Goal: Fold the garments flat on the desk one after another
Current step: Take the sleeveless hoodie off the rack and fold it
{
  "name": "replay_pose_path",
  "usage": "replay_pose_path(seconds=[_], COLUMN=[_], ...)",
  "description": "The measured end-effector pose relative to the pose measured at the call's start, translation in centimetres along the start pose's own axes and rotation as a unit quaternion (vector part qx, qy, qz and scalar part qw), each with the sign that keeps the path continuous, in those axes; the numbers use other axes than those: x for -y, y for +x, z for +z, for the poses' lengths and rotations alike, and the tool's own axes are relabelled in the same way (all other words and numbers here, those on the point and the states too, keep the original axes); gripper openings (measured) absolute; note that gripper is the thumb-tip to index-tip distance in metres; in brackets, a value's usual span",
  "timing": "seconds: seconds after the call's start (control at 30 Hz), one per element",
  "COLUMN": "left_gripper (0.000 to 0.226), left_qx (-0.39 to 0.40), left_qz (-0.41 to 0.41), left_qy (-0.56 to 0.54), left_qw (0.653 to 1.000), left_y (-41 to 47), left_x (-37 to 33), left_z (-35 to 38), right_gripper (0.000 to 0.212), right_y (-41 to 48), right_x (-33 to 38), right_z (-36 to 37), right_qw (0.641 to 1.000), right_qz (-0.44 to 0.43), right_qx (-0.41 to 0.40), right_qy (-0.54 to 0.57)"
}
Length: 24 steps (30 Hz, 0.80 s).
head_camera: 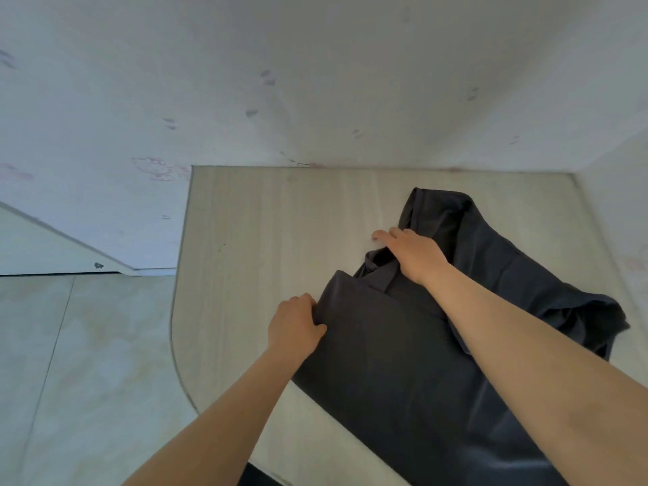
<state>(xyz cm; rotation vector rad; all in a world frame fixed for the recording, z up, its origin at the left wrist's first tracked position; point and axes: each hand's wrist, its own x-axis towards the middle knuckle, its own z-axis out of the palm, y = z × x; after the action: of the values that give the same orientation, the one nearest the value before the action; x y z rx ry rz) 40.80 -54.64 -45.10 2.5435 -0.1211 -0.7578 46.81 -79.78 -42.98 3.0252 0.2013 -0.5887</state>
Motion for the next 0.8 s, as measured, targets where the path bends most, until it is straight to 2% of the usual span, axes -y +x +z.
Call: replay_pose_path(seconds=[0.13, 0.23, 0.33, 0.47, 0.57, 0.67, 0.73, 0.8], left_gripper=[0.019, 0.018, 0.016, 0.028, 0.027, 0.025, 0.025, 0.041], left_qx=[0.025, 0.053, 0.107, 0.164, 0.228, 0.289, 0.326, 0.375], left_qz=[0.026, 0.047, 0.086, 0.17, 0.236, 0.304, 0.324, 0.311], left_qy=[0.042, 0.015, -0.047, -0.1, -0.075, -0.016, 0.018, 0.056], left_qw=[0.998, 0.997, 0.989, 0.966, 0.942, 0.908, 0.888, 0.872], left_y=[0.2, 0.2, -0.5, -2.5, -4.7, -6.8, -7.7, -8.2], left_x=[0.1, 0.1, -0.9, -4.4, -7.8, -11.2, -12.2, -12.6], left_z=[-0.1, -0.5, -1.4, -2.9, -3.0, -1.0, 1.3, 4.3], right_gripper=[0.031, 0.021, 0.022, 0.03, 0.031, 0.037, 0.041, 0.052], right_y=[-0.1, -1.1, -2.6, -5.6, -9.0, -13.9, -16.5, -19.0], right_x=[-0.3, -1.0, -2.0, -3.2, -3.9, -5.6, -6.2, -6.9], right_z=[0.0, -0.2, -0.8, -2.1, -2.4, -1.1, 0.9, 3.9], right_qw=[0.998, 0.998, 0.998, 0.992, 0.983, 0.966, 0.96, 0.955], right_qz=[0.02, 0.031, 0.04, 0.053, 0.064, 0.12, 0.17, 0.219], right_qx=[-0.018, -0.033, -0.045, -0.102, -0.167, -0.219, -0.203, -0.14], right_qy=[-0.052, -0.032, 0.032, 0.055, 0.05, 0.061, 0.095, 0.142])
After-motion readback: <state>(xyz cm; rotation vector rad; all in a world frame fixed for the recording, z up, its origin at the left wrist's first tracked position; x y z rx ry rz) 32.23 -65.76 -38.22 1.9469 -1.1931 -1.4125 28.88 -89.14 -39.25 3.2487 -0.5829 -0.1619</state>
